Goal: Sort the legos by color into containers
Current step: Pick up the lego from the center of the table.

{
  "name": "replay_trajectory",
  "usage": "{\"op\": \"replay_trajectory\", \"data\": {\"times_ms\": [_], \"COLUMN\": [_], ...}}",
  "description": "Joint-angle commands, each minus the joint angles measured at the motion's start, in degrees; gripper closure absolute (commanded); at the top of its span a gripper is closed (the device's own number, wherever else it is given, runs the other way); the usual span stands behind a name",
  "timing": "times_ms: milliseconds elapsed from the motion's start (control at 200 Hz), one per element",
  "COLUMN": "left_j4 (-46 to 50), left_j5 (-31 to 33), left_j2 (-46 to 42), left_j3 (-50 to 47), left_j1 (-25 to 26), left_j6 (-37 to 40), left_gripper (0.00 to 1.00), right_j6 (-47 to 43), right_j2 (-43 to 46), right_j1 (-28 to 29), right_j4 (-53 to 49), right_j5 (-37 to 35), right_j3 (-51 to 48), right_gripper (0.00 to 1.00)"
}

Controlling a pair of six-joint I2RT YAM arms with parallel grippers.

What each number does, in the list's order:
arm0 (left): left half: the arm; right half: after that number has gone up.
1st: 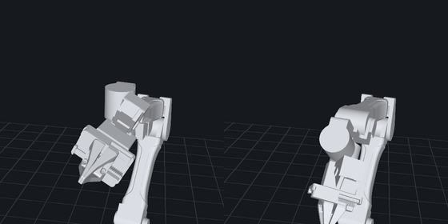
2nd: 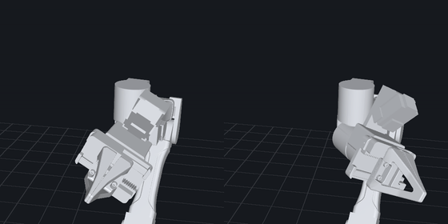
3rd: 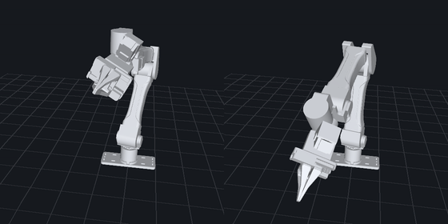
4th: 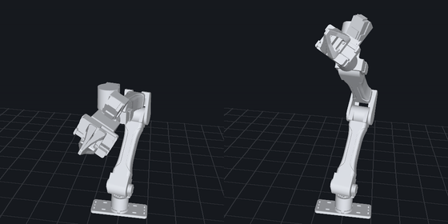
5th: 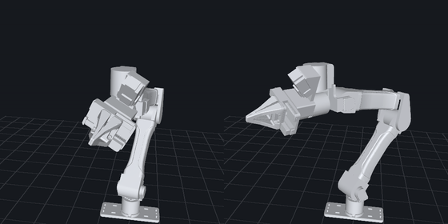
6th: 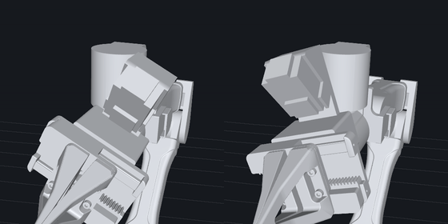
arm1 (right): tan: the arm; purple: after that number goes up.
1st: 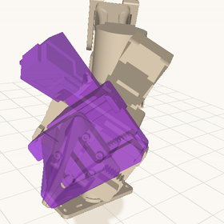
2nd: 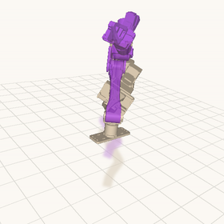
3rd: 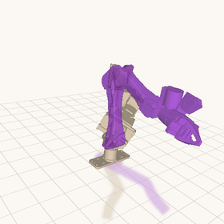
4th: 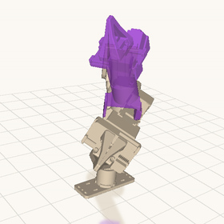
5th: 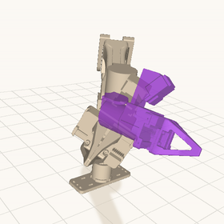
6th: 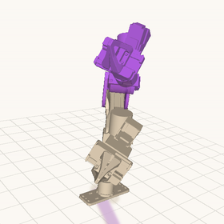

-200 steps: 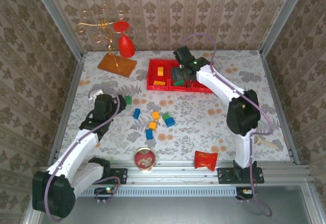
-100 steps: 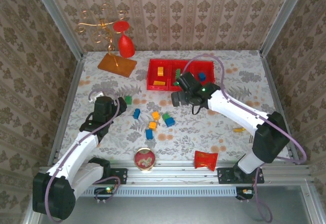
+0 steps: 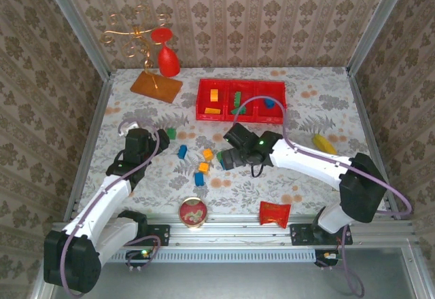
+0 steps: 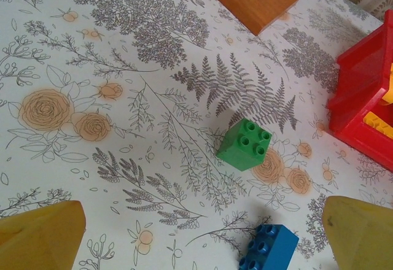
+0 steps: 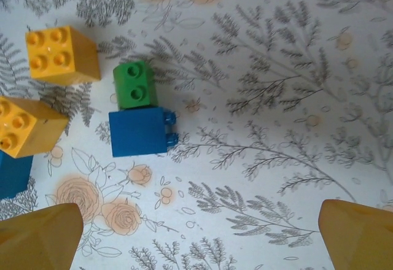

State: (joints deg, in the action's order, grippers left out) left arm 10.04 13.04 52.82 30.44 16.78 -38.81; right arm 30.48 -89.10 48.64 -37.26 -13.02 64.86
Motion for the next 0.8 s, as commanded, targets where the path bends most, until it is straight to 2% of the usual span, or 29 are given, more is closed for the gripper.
{"op": "replay_trajectory", "data": {"times_ms": [0,430,800], "left_j4": [-0.86,-1.00,-1.08], "left_j5": [-0.78,-1.06,-0.92], "left_j2": [0.41,1.16,1.15], "left_j3": [0.24,0.24,-0.42], "left_j1": [-0.58,-0.87,-0.95], "left_j6": [1.10,0.85,0.66], "left_gripper": [0.00,0.00,0.00], "right_j6": [0.99,-1.01,-3.13], "right_j2": [-3.05,-10.18,-15.51], "right_j1": [0.49,0.53,0.49], "right_j4": [0.12,0.69,1.17], "right_j5": [1.97,4.19,4.78], "right_j3": [1.12,4.56,7.27], "right_gripper": [0.00,0.03,0.14]}}
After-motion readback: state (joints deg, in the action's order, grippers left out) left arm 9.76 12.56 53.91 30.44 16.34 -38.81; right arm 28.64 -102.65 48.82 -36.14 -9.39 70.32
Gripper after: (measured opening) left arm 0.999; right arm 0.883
